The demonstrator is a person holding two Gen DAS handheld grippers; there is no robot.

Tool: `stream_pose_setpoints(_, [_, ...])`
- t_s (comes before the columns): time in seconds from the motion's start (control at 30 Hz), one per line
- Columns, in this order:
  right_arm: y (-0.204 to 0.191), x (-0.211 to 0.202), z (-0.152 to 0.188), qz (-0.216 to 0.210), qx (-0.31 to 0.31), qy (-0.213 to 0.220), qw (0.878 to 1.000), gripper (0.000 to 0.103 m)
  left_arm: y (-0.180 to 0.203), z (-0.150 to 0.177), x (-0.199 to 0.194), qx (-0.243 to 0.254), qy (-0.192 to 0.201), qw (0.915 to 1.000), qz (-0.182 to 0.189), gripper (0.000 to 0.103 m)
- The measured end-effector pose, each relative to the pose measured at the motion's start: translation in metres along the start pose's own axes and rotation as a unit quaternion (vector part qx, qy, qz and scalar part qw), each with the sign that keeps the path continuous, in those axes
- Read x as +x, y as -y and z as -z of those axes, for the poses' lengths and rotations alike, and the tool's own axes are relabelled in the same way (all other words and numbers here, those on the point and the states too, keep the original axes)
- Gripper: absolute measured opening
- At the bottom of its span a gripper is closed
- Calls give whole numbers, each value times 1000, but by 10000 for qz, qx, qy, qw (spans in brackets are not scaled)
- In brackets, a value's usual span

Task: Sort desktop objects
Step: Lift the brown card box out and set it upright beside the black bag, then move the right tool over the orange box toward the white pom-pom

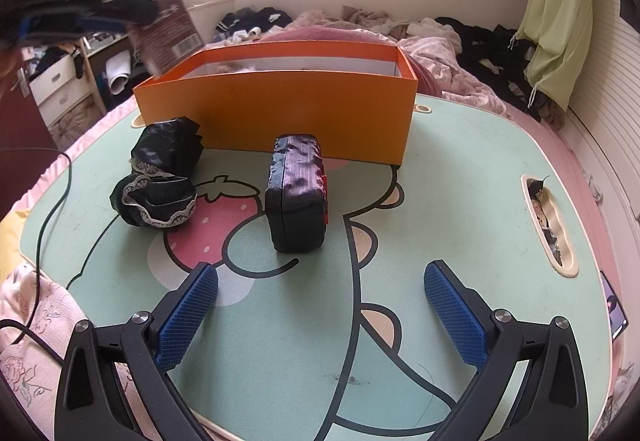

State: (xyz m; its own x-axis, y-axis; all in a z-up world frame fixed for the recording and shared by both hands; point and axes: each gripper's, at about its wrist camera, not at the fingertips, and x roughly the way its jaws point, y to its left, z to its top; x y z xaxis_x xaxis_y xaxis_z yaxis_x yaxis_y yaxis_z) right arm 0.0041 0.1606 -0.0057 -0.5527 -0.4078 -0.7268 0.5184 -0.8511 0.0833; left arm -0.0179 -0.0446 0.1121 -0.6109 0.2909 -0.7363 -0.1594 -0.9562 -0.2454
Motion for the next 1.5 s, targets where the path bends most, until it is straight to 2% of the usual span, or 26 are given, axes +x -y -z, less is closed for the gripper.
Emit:
stream_pose_setpoints(0.07, [0, 0, 0, -2, 1, 2, 10000, 103, 12, 16, 8, 111, -107, 9997, 171, 20])
stream_pose_setpoints(0.2, [-1, 0, 0, -1, 1, 3, 10000, 103, 16, 33, 41, 156, -433, 9989, 92, 20])
stream_pose_setpoints(0.3, [0, 0, 1, 3, 7, 3, 10000, 103, 16, 39, 45, 260, -288, 9992, -33, 27])
stream_pose_setpoints(0.4, [-1, 0, 1, 3, 8, 5, 10000, 103, 11, 42, 23, 270, 191, 9995, -25, 52])
stream_pose_setpoints(0.43, [0, 0, 1, 4, 7, 5, 10000, 103, 9, 44, 12, 233, 414, 9989, 26, 70])
stream_pose_setpoints(0.47, [-1, 0, 1, 5, 7, 4, 10000, 103, 6, 46, 3, 190, 606, 9980, 10, 81])
stream_pose_setpoints(0.53, [0, 0, 1, 6, 7, 4, 10000, 103, -1, 55, -12, 116, 875, 9959, -195, 83])
stream_pose_setpoints(0.6, [0, 0, 2, 4, 8, 4, 10000, 103, -9, 66, -16, 107, 851, 9949, -527, 83])
stream_pose_setpoints(0.67, [0, 0, 2, 5, 9, 5, 10000, 103, -15, 80, -11, 169, 659, 9949, -741, 83])
stream_pose_setpoints(0.83, [-1, -1, 2, 14, 8, 7, 10000, 103, -15, 102, 23, 332, 127, 9960, -824, 83])
stream_pose_setpoints(1.0, [-1, -1, 2, 20, 15, 13, 10000, 103, -3, 110, 51, 548, -142, 9903, -1271, 84])
stream_pose_setpoints(1.13, [-2, -2, 3, 27, 16, 11, 10000, 103, 2, 113, 52, 609, 91, 9908, -1204, 88])
stream_pose_setpoints(1.23, [-2, -2, 3, 31, 10, 13, 10000, 103, -7, 114, 54, 383, 90, 9917, -1227, 103])
stream_pose_setpoints(1.5, [-1, -4, 3, 53, 14, 28, 10000, 103, -7, 114, 54, 355, 150, 9917, -1230, 103])
